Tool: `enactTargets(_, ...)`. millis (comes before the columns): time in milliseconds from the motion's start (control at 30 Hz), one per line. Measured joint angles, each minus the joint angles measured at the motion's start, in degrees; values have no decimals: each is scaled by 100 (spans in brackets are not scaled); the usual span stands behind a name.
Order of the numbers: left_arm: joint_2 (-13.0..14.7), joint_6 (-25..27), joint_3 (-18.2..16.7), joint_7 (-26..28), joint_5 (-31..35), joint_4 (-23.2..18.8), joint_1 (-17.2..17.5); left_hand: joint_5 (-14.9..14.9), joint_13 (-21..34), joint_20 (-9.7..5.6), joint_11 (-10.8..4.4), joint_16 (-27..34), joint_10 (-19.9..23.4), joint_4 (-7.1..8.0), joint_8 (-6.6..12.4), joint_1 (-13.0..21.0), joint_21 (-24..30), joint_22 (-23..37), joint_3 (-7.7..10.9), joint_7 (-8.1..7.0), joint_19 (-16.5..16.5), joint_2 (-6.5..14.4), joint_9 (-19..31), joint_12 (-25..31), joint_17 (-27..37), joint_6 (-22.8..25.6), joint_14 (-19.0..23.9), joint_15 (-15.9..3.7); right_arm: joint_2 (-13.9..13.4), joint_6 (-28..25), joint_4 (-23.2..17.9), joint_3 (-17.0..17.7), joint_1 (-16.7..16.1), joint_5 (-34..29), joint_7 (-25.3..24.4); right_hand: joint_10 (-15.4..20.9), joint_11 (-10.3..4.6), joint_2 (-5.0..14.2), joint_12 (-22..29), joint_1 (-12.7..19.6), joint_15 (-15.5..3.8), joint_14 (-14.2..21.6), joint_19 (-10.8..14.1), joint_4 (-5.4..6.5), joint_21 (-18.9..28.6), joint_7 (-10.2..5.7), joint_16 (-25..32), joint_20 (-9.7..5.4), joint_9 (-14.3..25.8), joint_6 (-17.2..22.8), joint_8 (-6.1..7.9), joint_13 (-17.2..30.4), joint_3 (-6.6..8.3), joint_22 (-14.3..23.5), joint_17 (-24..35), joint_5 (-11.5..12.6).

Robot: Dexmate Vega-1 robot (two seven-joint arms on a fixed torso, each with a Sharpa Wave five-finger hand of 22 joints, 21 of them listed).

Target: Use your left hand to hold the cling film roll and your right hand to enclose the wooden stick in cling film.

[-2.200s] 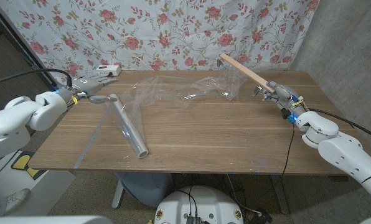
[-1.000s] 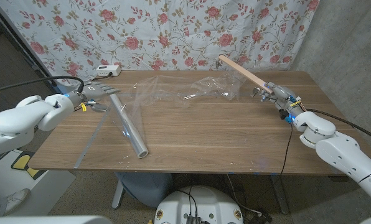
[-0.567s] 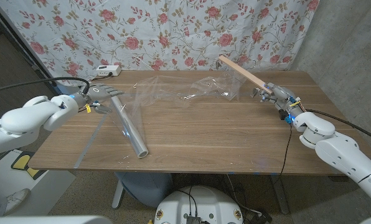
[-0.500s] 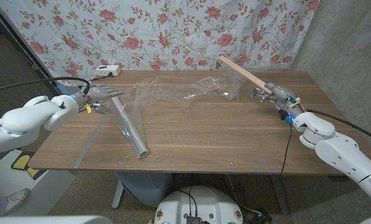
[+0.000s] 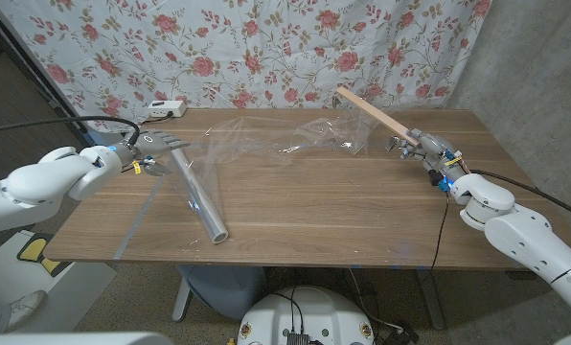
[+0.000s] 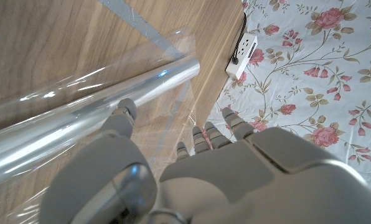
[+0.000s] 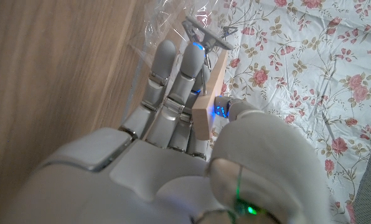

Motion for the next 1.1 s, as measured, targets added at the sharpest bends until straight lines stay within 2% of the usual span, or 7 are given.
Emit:
enactTargets(167, 15, 112, 76, -109, 50, 0, -61, 0, 0, 0, -20, 0, -62, 0, 0, 112, 0, 0, 0, 19, 0, -89, 26, 0, 0, -19, 0, 0, 1, -2, -13, -7, 5, -4, -6, 0, 0, 0, -1, 0, 1, 0, 0, 0, 0, 0, 0, 0, -3, 0, 21, 0, 0, 0, 1, -1)
enactTargets(200, 5, 129, 315, -138, 61, -11, -297, 0, 0, 0, -9, 0, -72, 0, 0, 115, 0, 0, 0, 19, 0, -93, 29, 0, 0, -19, 0, 0, 0, -6, -16, -7, 6, -10, -15, 0, 0, 0, -1, 0, 1, 0, 0, 0, 0, 0, 0, 0, -3, 0, 21, 0, 0, 0, 1, -2)
enactTargets(667, -180, 282, 927, -785, 367, -36, -903, 0, 0, 53, 1, 0, -82, 25, 0, 239, 0, -1, -25, 19, 8, -216, 29, 6, 13, -19, 31, 31, -8, 8, -75, 45, -89, -12, -27, 0, 0, 0, -7, 0, 18, -2, 0, 0, 0, 0, 0, 0, 2, 0, 21, 2, 0, 0, 1, -21)
enactTargets(800, -186, 283, 940, -879, 438, -35, -917, 0, 0, 50, 1, 0, -81, 49, 0, 275, 0, -1, -49, 19, 6, -252, 29, 24, 13, -19, 30, 31, -14, 23, -89, 67, -116, -9, -28, 0, 0, 0, -21, 0, 5, -18, 0, 0, 0, 0, 1, 0, 2, 0, 21, 3, 0, 0, 1, -21)
enactTargets(867, -257, 280, 1080, -922, 474, -13, -1051, 0, 0, 30, 1, 0, -82, 49, 38, 275, 0, -1, -50, 19, -14, -252, 29, 24, 13, -19, 30, 31, -19, 25, -97, 77, -127, -8, -29, 0, 0, 0, -24, 0, 5, -19, 0, 0, 0, 0, 0, 0, 2, 0, 20, 4, 0, 0, 1, -24)
enactTargets(1100, -372, 146, 1227, -1068, 484, 81, -1278, 0, 0, -24, 1, 0, -81, 67, 38, 327, 0, -1, -67, 40, 40, -260, 29, 29, 12, 2, -14, 74, -23, 28, -107, 87, -137, -6, -35, 0, 0, 0, -28, 0, 1, -14, 0, 0, 0, 0, 1, 0, 0, 0, 19, 6, 0, 0, 1, -39)
